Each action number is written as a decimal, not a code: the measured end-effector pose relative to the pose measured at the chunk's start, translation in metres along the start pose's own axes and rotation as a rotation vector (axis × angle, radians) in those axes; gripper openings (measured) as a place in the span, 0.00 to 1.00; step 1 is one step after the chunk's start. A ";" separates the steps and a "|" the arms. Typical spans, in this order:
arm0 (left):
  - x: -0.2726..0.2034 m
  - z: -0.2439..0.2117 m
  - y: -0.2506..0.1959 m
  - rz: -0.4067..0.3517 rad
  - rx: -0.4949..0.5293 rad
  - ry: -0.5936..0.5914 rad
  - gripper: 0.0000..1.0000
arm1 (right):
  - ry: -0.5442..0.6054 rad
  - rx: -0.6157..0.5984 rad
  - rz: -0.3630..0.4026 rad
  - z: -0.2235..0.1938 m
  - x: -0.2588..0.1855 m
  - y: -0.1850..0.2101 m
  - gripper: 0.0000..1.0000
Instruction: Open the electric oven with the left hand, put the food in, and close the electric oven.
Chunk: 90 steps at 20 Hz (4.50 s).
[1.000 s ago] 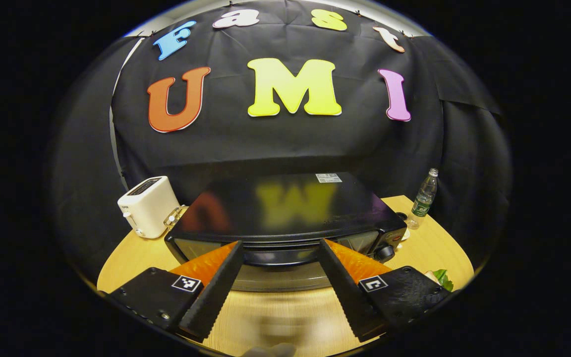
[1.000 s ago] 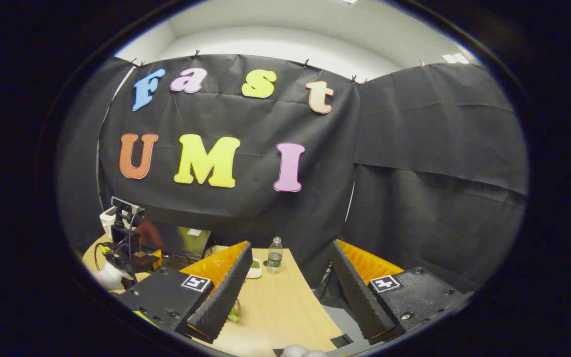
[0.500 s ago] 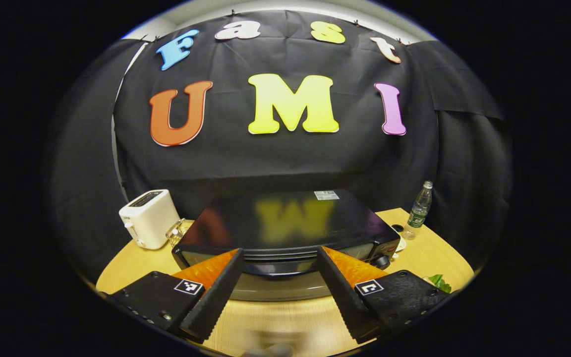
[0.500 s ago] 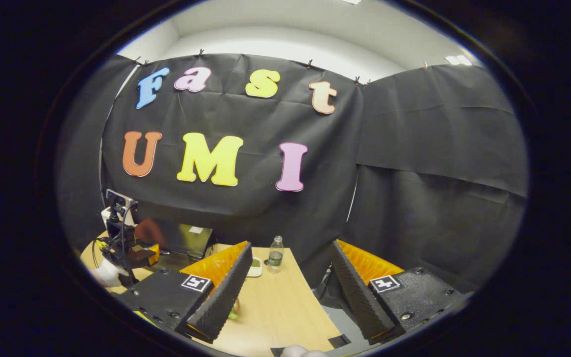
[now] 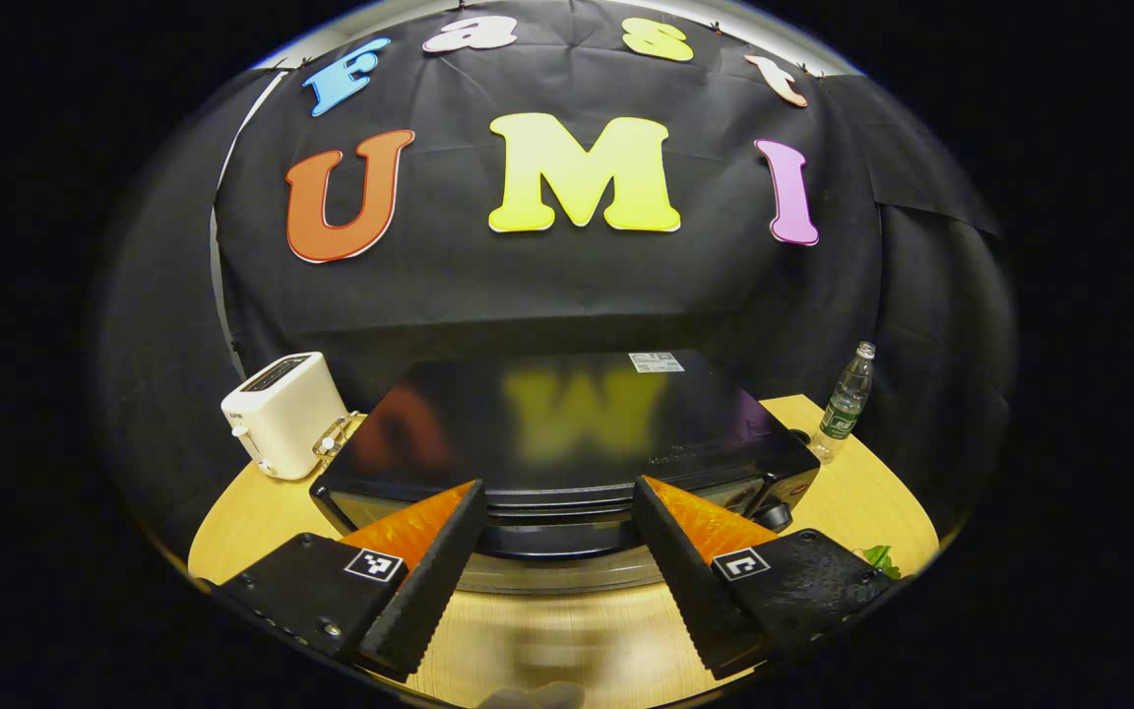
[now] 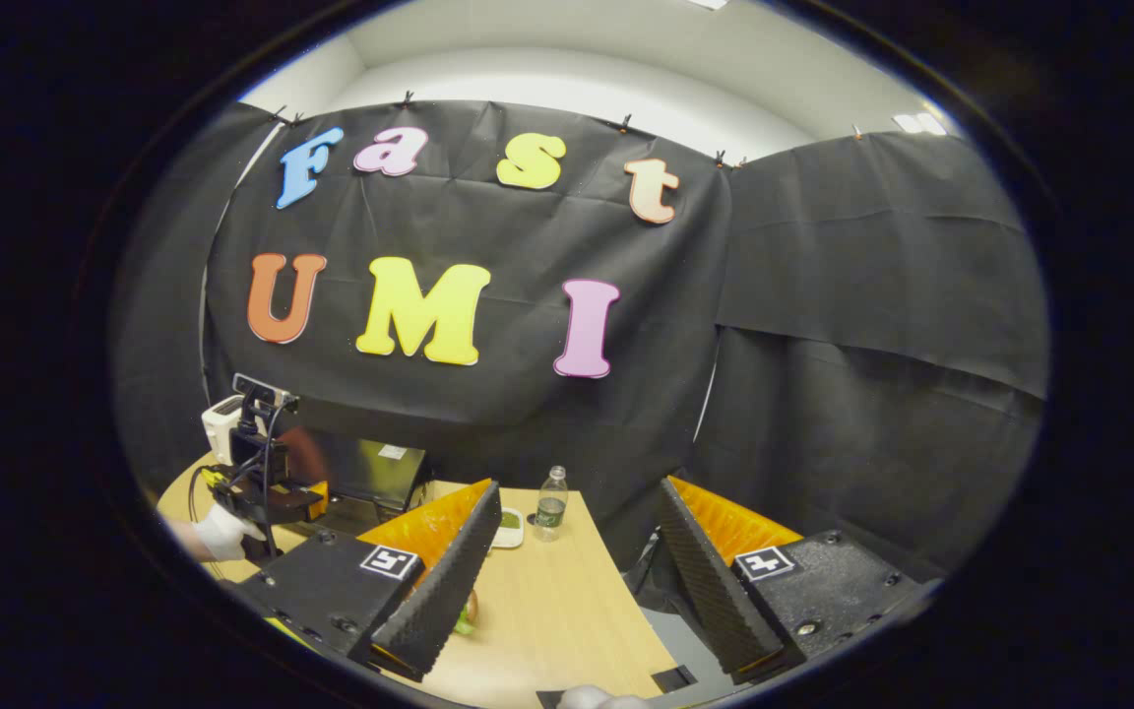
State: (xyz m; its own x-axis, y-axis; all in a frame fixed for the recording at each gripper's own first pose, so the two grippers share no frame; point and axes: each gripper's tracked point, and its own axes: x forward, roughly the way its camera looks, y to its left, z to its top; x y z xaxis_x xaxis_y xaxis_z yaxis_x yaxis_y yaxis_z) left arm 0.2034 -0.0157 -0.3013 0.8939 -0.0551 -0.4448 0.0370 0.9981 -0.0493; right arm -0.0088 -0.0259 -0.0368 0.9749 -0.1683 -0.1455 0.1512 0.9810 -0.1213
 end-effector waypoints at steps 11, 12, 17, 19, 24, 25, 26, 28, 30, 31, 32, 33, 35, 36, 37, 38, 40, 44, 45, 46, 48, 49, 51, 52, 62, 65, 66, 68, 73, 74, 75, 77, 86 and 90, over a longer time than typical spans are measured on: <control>-0.030 -0.021 -0.003 0.007 -0.009 0.032 0.99 | 0.015 0.009 0.018 -0.012 -0.005 0.002 0.95; -0.035 -0.025 -0.004 0.008 -0.011 0.033 0.99 | 0.015 0.005 0.022 -0.013 -0.007 0.003 0.96; -0.061 -0.051 -0.006 0.011 -0.011 0.054 0.99 | 0.016 -0.019 0.039 -0.022 -0.018 0.007 0.95; -0.072 -0.066 -0.007 0.010 -0.006 0.066 0.99 | 0.024 -0.019 0.049 -0.028 -0.022 0.010 0.95; -0.096 -0.113 -0.008 0.004 -0.024 0.124 0.98 | 0.050 -0.015 0.070 -0.048 -0.029 0.017 0.95; -0.098 -0.120 -0.009 -0.001 -0.022 0.132 0.98 | 0.054 -0.019 0.070 -0.053 -0.031 0.017 0.96; -0.099 -0.126 -0.009 -0.004 -0.015 0.134 0.99 | 0.061 -0.023 0.071 -0.058 -0.030 0.018 0.96; -0.101 -0.142 -0.008 -0.004 -0.012 0.154 0.99 | 0.077 -0.025 0.070 -0.071 -0.030 0.018 0.96; -0.102 -0.159 -0.009 0.002 -0.002 0.179 0.98 | 0.094 -0.017 0.069 -0.081 -0.032 0.020 1.00; -0.103 -0.167 -0.009 0.007 0.006 0.191 0.98 | 0.100 -0.013 0.073 -0.085 -0.034 0.022 0.96; -0.103 -0.177 -0.009 0.010 0.006 0.206 0.98 | 0.112 -0.018 0.073 -0.091 -0.034 0.023 0.96; -0.101 -0.186 -0.010 0.008 0.002 0.224 0.98 | 0.122 -0.024 0.073 -0.096 -0.034 0.023 0.95; -0.097 -0.202 -0.008 0.014 -0.046 0.269 0.96 | 0.140 -0.030 0.071 -0.103 -0.035 0.024 0.96; -0.095 -0.209 -0.005 0.018 -0.055 0.288 0.96 | 0.146 -0.032 0.068 -0.105 -0.037 0.025 0.96; -0.094 -0.213 -0.002 0.022 -0.055 0.299 0.96 | 0.150 -0.035 0.065 -0.107 -0.037 0.024 0.96; -0.095 -0.214 -0.003 0.021 -0.050 0.298 0.96 | 0.162 -0.040 0.064 -0.111 -0.036 0.025 0.96; -0.097 -0.213 -0.002 0.017 -0.019 0.280 0.96 | 0.177 -0.046 0.061 -0.118 -0.034 0.026 0.96; -0.103 -0.198 0.006 0.015 -0.011 0.226 0.96 | 0.199 -0.040 0.081 -0.127 -0.027 0.033 0.96; -0.108 -0.192 0.012 0.020 -0.007 0.214 0.96 | 0.211 -0.044 0.085 -0.133 -0.022 0.035 0.96; -0.115 -0.186 0.015 0.021 -0.010 0.199 0.96 | 0.225 -0.044 0.099 -0.139 -0.017 0.037 0.96; -0.127 -0.168 0.020 0.022 -0.014 0.160 0.96 | 0.260 -0.024 0.151 -0.155 -0.005 0.046 0.96; -0.133 -0.156 0.026 0.033 -0.010 0.139 0.96 | 0.288 -0.008 0.183 -0.166 0.002 0.052 1.00; -0.148 -0.133 0.032 0.045 -0.016 0.093 0.96 | 0.337 0.028 0.252 -0.187 0.018 0.066 0.96; -0.157 -0.125 0.033 0.043 -0.025 0.079 0.96 | 0.363 0.047 0.287 -0.199 0.028 0.073 0.96; -0.235 0.007 0.012 0.044 -0.025 -0.177 0.95 | 0.679 0.235 0.632 -0.295 0.109 0.149 0.84; -0.245 0.035 0.012 0.080 -0.029 -0.208 0.95 | 0.741 0.247 0.694 -0.307 0.135 0.163 0.82; -0.246 0.043 0.010 0.088 -0.029 -0.221 0.95 | 0.759 0.256 0.707 -0.310 0.143 0.167 0.82; -0.247 0.051 0.004 0.100 -0.026 -0.226 0.95 | 0.808 0.281 0.748 -0.315 0.153 0.176 0.82; -0.246 0.065 -0.008 0.116 0.006 -0.235 0.96 | 0.940 0.377 0.830 -0.325 0.163 0.191 0.73; -0.244 0.067 -0.010 0.114 0.002 -0.237 0.96 | 0.958 0.392 0.841 -0.327 0.162 0.194 0.67; -0.244 0.070 -0.010 0.119 -0.007 -0.246 0.96 | 0.970 0.403 0.850 -0.327 0.163 0.196 0.64; -0.245 0.078 -0.008 0.124 -0.029 -0.258 0.95 | 0.984 0.438 0.860 -0.323 0.165 0.198 0.46; -0.246 0.078 0.014 0.107 -0.054 -0.266 0.95 | 0.899 0.430 0.837 -0.281 0.157 0.204 0.33; -0.248 0.073 0.026 0.066 -0.034 -0.259 0.95 | 0.824 0.488 0.805 -0.252 0.146 0.217 0.32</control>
State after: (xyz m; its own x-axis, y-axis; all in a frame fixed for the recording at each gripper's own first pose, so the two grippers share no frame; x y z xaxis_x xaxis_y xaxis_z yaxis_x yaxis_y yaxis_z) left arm 0.0150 0.0258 -0.1269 0.9785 0.0231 -0.2051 -0.0362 0.9975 -0.0601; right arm 0.1249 0.1378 -0.3322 0.4529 0.6582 -0.6013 -0.2232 0.7367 0.6383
